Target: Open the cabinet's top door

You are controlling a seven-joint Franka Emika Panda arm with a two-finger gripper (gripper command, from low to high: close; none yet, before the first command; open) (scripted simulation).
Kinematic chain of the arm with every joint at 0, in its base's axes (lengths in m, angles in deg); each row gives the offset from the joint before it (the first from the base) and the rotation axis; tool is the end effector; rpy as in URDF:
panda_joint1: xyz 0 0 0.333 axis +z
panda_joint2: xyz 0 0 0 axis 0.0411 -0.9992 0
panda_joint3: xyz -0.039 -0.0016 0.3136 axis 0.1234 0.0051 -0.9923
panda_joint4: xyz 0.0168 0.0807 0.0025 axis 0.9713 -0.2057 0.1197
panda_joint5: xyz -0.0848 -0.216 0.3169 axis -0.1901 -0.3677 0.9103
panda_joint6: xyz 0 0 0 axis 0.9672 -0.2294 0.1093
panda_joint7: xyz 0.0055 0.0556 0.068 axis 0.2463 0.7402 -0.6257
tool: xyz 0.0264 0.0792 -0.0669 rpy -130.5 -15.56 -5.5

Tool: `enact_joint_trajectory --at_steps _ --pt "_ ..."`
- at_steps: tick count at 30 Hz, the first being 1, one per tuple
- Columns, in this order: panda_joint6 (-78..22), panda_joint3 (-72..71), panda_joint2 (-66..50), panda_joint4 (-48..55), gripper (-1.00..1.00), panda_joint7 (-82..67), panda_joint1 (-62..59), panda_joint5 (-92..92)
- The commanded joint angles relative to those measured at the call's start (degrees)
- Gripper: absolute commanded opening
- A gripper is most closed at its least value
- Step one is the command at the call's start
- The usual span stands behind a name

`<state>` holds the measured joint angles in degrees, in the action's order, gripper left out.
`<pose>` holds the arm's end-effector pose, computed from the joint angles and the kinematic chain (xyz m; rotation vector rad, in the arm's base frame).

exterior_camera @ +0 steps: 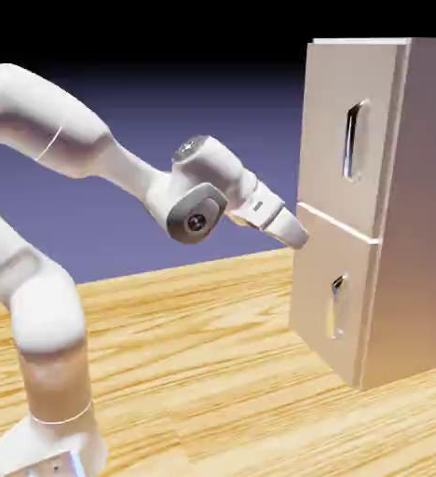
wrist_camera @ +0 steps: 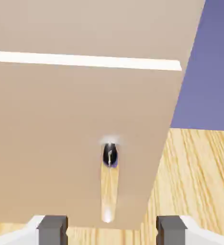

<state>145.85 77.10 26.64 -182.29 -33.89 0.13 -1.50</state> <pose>0.3880 0.0117 0.4676 -2.4869 0.9085 -1.0540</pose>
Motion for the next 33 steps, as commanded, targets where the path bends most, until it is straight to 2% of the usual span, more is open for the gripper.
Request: enact_joint_trajectory --at_steps 1,33 --pt "-0.70 1.09 0.90 0.41 0.00 1.32 1.50 -2.50" --pt "-23.09 35.92 29.51 13.37 0.00 43.56 49.31 -82.23"
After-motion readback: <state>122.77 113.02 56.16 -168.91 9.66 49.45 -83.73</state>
